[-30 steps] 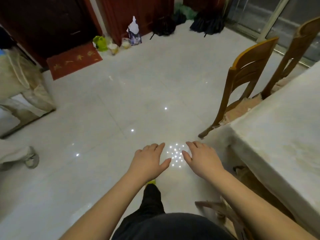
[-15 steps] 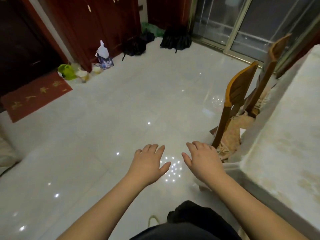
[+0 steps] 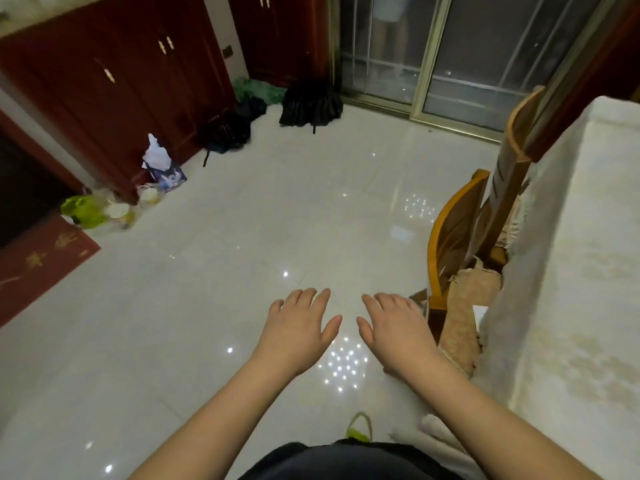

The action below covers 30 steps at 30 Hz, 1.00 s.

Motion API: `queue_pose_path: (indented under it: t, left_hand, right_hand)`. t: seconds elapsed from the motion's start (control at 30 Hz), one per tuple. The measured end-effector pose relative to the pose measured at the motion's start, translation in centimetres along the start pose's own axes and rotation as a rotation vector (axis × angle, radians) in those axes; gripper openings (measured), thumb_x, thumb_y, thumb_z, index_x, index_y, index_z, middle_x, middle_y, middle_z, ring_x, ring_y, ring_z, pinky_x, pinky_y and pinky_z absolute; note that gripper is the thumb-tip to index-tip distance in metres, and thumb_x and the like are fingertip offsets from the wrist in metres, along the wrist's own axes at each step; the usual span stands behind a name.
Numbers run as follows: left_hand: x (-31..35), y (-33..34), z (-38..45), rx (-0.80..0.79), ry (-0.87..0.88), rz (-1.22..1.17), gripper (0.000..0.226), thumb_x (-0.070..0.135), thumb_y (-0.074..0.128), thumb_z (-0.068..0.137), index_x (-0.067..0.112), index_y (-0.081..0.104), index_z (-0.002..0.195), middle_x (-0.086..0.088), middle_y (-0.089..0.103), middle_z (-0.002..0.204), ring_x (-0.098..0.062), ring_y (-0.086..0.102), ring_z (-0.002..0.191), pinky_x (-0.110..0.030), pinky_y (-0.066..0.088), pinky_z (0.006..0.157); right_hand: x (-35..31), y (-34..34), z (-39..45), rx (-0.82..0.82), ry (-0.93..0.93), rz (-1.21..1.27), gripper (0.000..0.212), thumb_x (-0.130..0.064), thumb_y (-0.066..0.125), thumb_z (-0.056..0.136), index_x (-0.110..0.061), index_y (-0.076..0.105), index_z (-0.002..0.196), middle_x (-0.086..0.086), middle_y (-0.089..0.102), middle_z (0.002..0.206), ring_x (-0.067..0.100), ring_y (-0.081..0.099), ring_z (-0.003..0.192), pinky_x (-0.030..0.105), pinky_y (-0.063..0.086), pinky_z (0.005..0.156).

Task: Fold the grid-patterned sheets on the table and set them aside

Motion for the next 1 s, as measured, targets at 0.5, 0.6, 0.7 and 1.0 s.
queue_pose_path:
  t: [0.5,0.6,0.7,1.0]
  left_hand:
    - [-5.8,-3.2,21.8,0.018,0.16,0.027,0.064,0.058,0.02,0.097,0.026,0.017,0.153,0.002,0.021,0.159,-0.017,0.021,0.145,-0.039,0.023,0.114]
    - [-8.6,-4.7,26.3,0.021,0.2,0.05,0.076,0.061,0.002,0.087,0.025,0.023,0.151,0.002,0.025,0.158,-0.018,0.026,0.143,-0.04,0.027,0.112]
    - [-10.9,-6.1,30.7,0.01,0.239,0.05,0.08,0.06,0.001,0.085,0.022,0.027,0.15,0.002,0.03,0.156,-0.019,0.03,0.141,-0.042,0.03,0.11]
    - [-10.9,-8.5,44.0,-0.022,0.419,0.076,0.08,0.06,0.006,0.086,0.018,0.034,0.148,0.001,0.04,0.151,-0.02,0.037,0.138,-0.045,0.034,0.108]
  right_hand:
    - [3.8,-5.0,19.1,0.073,0.155,0.063,0.055,-0.046,0.037,0.1,-0.018,0.036,0.148,0.006,0.044,0.149,0.025,0.041,0.135,0.039,0.03,0.111]
    - [3.7,-6.4,24.0,0.081,0.208,0.072,0.055,-0.046,0.037,0.1,-0.019,0.036,0.148,0.005,0.043,0.149,0.025,0.041,0.135,0.039,0.03,0.11]
    - [4.2,-8.5,28.6,0.075,0.255,0.069,0.056,-0.049,0.028,0.101,-0.023,0.025,0.151,0.001,0.034,0.153,0.021,0.033,0.139,0.034,0.025,0.111]
    - [7.9,-12.3,36.9,0.136,0.39,0.124,0.056,-0.047,0.029,0.101,-0.022,0.025,0.151,0.002,0.034,0.153,0.02,0.032,0.14,0.035,0.025,0.114]
Point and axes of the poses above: each hand's wrist, its own z-axis towards the middle knuckle, its own y-axis out of the palm, x = y × z, the point moved 1 cm from there along z, towards the middle knuckle
